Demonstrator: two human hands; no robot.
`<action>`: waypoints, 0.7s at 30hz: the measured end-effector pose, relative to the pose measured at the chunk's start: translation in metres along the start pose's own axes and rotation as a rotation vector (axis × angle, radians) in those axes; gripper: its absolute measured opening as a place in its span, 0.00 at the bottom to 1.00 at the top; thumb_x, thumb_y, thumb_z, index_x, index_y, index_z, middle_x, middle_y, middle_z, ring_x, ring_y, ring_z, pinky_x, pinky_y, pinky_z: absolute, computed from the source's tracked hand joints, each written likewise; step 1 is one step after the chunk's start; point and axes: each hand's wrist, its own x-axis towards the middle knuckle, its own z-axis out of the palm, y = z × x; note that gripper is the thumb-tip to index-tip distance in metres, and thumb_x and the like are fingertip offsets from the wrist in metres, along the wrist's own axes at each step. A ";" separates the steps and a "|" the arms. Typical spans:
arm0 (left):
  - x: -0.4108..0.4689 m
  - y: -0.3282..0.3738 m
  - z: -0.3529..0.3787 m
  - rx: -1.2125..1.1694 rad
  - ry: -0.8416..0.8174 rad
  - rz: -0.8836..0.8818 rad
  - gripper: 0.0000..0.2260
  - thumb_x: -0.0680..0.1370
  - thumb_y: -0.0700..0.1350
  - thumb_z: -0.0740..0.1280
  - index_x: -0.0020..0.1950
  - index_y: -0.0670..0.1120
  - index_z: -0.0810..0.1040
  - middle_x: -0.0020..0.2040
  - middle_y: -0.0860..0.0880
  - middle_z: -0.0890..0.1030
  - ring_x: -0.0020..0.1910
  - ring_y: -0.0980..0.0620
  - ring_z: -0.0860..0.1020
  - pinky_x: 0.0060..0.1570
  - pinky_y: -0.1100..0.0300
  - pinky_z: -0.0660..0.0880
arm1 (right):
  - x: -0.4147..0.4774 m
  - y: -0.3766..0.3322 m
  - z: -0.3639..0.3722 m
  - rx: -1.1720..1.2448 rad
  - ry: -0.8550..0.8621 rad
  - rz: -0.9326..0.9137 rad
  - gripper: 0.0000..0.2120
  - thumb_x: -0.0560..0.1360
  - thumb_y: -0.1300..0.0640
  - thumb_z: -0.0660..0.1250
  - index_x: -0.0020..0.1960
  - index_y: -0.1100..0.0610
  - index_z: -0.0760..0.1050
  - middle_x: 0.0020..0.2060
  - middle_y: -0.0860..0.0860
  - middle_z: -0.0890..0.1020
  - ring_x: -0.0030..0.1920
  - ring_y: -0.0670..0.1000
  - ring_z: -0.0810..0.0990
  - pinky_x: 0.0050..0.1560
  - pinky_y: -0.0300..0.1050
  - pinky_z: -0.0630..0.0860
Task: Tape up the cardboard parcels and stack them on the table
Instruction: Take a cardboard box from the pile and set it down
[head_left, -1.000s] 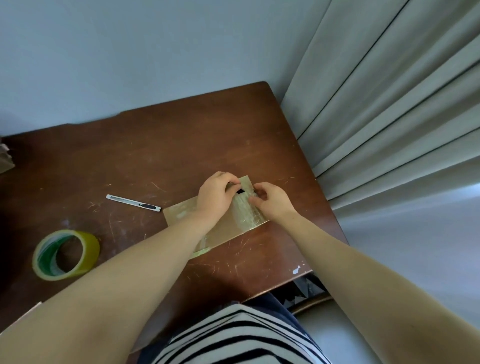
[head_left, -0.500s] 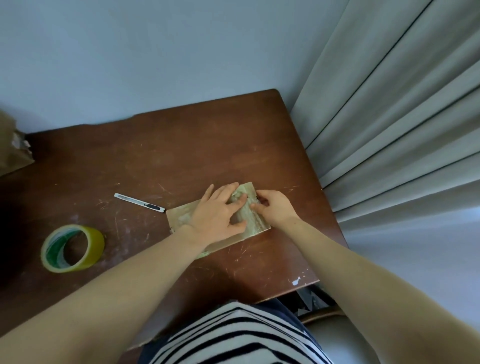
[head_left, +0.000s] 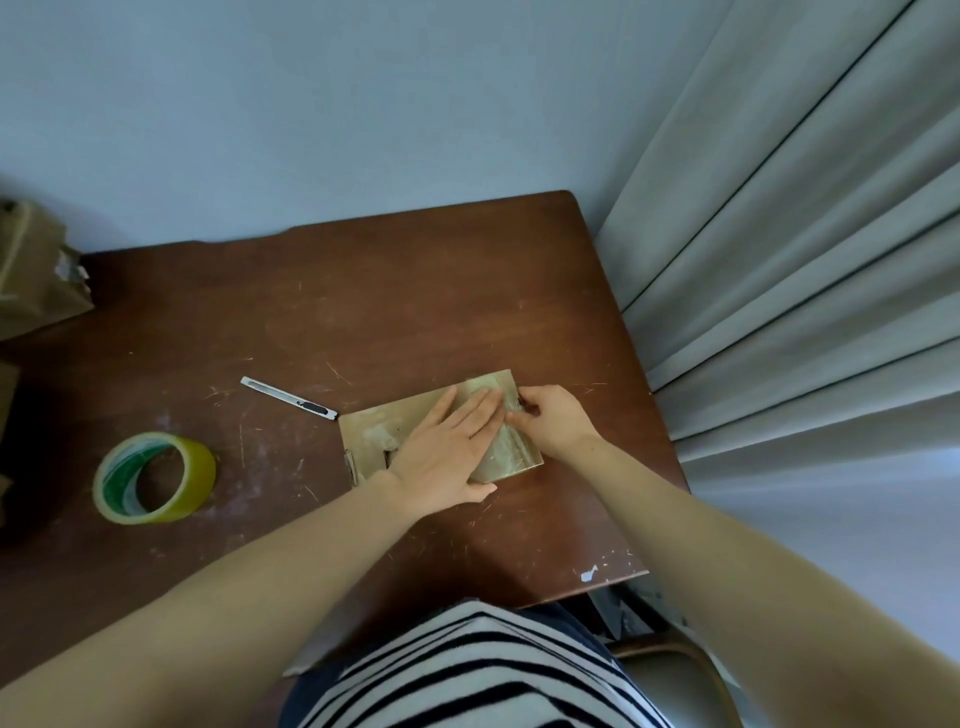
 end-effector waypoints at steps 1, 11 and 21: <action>-0.001 0.001 0.000 -0.013 -0.001 0.015 0.42 0.76 0.63 0.59 0.77 0.43 0.40 0.78 0.46 0.39 0.75 0.54 0.36 0.71 0.54 0.29 | 0.000 0.000 -0.001 0.017 -0.003 0.004 0.14 0.77 0.55 0.64 0.56 0.65 0.78 0.49 0.59 0.83 0.50 0.58 0.80 0.53 0.56 0.76; -0.008 -0.009 -0.012 -0.155 0.012 -0.267 0.61 0.60 0.73 0.68 0.77 0.43 0.40 0.77 0.44 0.36 0.73 0.50 0.29 0.69 0.49 0.27 | 0.019 -0.004 0.003 0.217 0.044 0.125 0.25 0.77 0.47 0.63 0.70 0.58 0.69 0.66 0.54 0.75 0.64 0.55 0.74 0.64 0.51 0.71; -0.001 -0.014 -0.003 -0.149 -0.114 -0.352 0.65 0.58 0.77 0.64 0.75 0.41 0.31 0.78 0.45 0.39 0.76 0.46 0.36 0.68 0.43 0.29 | 0.026 -0.002 0.006 0.269 -0.040 0.051 0.16 0.77 0.50 0.67 0.59 0.60 0.77 0.53 0.55 0.81 0.52 0.53 0.80 0.56 0.53 0.77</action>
